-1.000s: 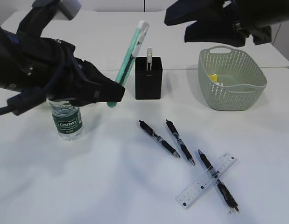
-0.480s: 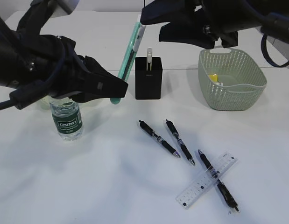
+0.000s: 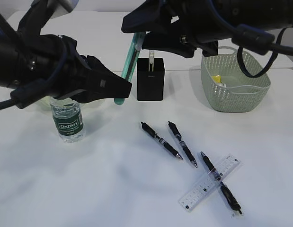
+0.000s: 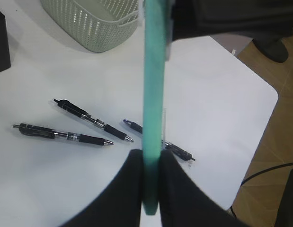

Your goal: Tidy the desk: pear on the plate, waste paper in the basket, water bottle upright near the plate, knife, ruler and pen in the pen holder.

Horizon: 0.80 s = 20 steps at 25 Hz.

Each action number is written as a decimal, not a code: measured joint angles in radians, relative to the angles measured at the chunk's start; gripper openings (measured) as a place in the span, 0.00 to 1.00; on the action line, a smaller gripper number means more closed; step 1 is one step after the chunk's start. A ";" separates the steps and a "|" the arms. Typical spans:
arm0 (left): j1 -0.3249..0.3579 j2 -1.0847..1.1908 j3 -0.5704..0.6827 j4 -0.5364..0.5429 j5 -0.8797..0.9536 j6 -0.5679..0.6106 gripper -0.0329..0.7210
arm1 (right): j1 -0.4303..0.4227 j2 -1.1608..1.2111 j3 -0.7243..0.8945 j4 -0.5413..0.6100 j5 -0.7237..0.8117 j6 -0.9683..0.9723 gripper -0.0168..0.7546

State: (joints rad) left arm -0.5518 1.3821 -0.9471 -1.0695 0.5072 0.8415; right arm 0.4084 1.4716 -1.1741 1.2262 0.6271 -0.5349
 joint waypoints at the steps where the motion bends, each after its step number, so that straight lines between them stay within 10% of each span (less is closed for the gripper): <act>1: 0.000 0.000 0.000 0.000 0.002 0.000 0.10 | 0.000 0.004 0.000 0.002 -0.008 -0.001 0.50; 10: 0.000 0.000 0.000 -0.002 0.006 0.000 0.10 | 0.000 0.027 0.000 0.017 -0.034 -0.004 0.49; 20: 0.000 0.000 0.000 -0.002 0.006 0.000 0.10 | 0.000 0.027 0.000 0.019 -0.034 -0.008 0.27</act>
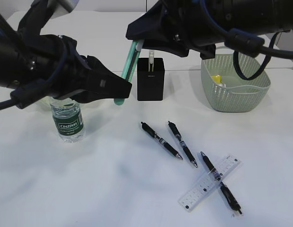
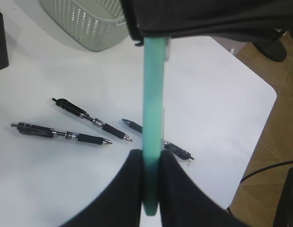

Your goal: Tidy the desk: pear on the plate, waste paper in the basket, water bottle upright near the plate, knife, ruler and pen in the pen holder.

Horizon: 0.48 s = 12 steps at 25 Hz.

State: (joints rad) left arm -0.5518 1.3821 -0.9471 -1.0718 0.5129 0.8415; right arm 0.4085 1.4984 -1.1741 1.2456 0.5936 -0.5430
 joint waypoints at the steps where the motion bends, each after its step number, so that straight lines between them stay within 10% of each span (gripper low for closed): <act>1: 0.000 0.000 0.000 0.000 0.000 0.000 0.10 | 0.000 0.000 0.000 0.000 0.000 -0.002 0.27; 12: 0.000 0.000 0.000 0.000 -0.004 0.000 0.10 | 0.000 0.003 0.002 -0.022 -0.007 -0.022 0.19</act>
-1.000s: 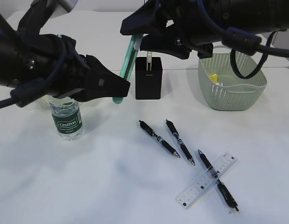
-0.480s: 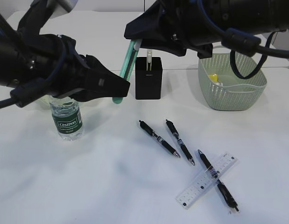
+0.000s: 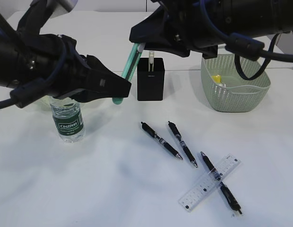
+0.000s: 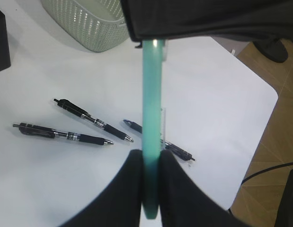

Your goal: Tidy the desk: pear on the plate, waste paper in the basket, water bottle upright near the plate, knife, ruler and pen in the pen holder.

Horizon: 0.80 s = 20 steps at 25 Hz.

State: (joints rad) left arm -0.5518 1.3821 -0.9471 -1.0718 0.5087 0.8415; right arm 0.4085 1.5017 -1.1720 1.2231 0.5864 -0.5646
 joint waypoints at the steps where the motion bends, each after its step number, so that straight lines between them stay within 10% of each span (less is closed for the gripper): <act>1: 0.000 0.000 0.000 0.000 0.000 0.000 0.11 | 0.000 0.000 0.000 0.000 0.000 0.000 0.19; 6: 0.000 0.000 0.000 0.002 0.000 0.000 0.17 | 0.000 0.000 0.000 0.016 0.003 -0.004 0.19; 15: 0.000 0.000 0.000 0.007 -0.004 0.000 0.64 | 0.000 0.000 0.000 0.025 0.006 -0.004 0.19; 20: 0.000 0.000 0.000 0.046 -0.007 0.000 0.74 | 0.000 0.000 0.000 0.027 0.006 -0.023 0.19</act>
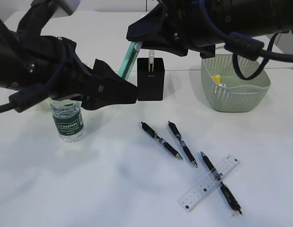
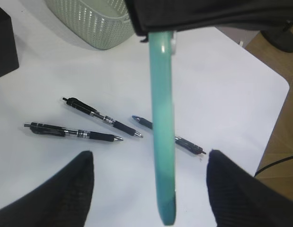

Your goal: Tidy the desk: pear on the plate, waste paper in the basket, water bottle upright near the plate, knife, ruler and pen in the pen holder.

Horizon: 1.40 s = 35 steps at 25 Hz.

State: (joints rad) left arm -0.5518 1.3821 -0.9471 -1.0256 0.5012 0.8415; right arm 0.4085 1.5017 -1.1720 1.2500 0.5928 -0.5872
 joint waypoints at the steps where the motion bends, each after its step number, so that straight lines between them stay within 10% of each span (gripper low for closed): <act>1: 0.000 0.000 0.000 0.014 0.000 0.000 0.74 | 0.000 0.000 0.000 0.000 0.000 -0.002 0.19; 23: 0.122 -0.023 0.000 0.247 0.069 -0.009 0.75 | -0.019 0.000 0.000 -0.004 -0.125 -0.004 0.18; 35: 0.177 -0.023 0.075 0.711 -0.023 -0.444 0.74 | -0.108 0.039 0.000 -0.004 -0.156 -0.017 0.18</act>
State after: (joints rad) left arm -0.3744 1.3593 -0.8719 -0.3148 0.4784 0.3973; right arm 0.3009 1.5406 -1.1720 1.2462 0.4363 -0.6041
